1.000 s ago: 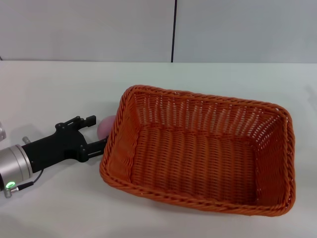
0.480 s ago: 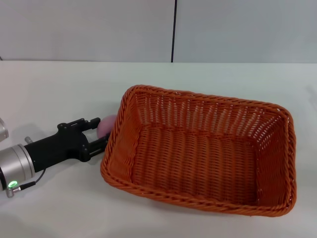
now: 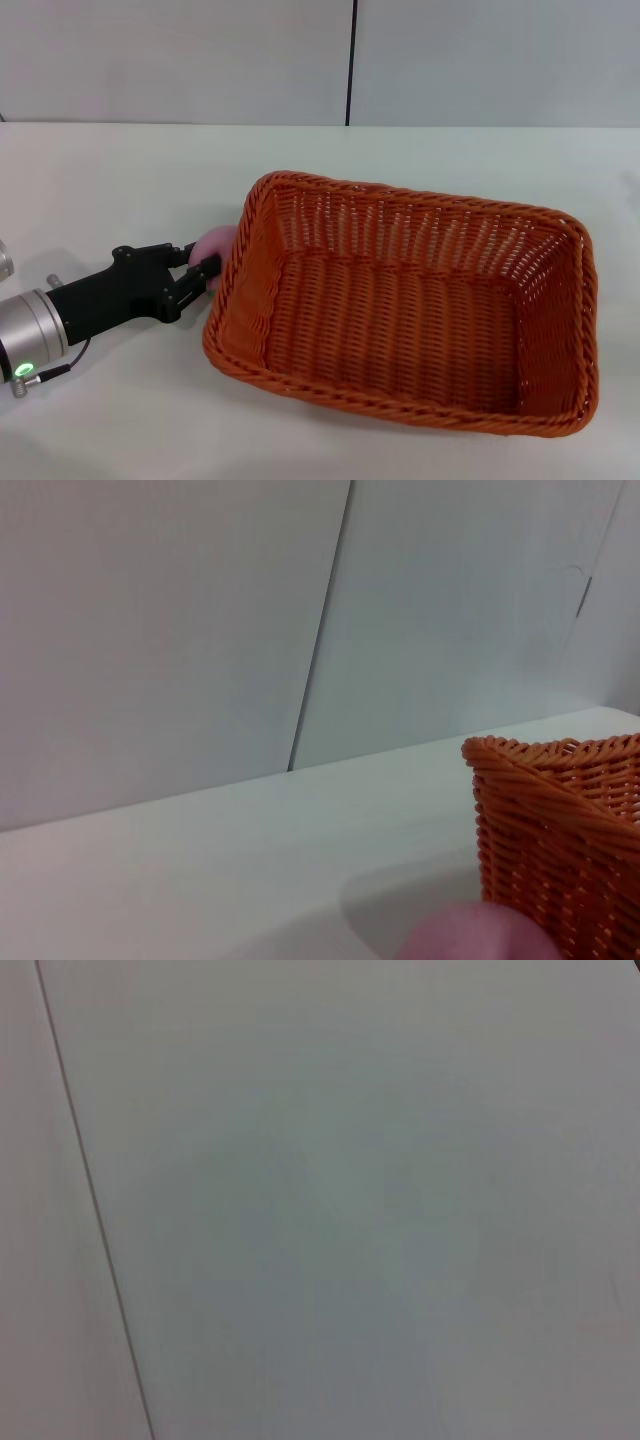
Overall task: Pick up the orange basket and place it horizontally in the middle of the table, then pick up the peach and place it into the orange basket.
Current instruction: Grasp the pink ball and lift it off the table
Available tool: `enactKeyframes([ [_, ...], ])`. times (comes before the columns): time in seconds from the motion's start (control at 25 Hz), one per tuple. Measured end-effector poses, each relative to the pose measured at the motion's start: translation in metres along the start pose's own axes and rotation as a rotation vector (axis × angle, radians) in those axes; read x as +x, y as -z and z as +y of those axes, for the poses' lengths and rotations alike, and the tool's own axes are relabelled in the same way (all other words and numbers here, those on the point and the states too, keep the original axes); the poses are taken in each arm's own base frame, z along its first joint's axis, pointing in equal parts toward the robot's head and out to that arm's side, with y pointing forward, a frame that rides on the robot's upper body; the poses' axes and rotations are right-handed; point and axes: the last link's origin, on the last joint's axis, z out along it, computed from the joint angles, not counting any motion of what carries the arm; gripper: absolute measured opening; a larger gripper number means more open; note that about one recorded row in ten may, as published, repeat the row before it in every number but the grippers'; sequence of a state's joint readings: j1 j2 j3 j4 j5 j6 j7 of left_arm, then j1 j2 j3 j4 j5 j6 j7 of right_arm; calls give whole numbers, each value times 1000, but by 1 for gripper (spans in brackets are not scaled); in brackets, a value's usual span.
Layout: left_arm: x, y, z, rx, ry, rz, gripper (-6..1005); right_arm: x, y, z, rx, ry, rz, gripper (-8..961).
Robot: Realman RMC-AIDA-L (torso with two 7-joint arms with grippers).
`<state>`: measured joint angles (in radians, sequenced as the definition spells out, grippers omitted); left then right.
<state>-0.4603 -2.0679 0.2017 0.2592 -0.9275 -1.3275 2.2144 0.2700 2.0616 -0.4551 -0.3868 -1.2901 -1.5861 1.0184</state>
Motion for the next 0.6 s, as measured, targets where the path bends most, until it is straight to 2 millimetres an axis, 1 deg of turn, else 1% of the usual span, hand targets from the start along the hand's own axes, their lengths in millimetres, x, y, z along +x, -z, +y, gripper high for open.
enactKeyframes([
  [0.16,0,0,0,1,0,1,298,0,0,0,0,0,0,434],
  [0.32,1,1,-1,10,7,13,244,0,0,0,-1,0,0,434],
  [0.48,3,7,-7,64,39,62,203,0,-1,0,-2,0,0,433],
  [0.6,4,19,-15,137,78,119,175,0,-1,0,-2,0,0,433],
])
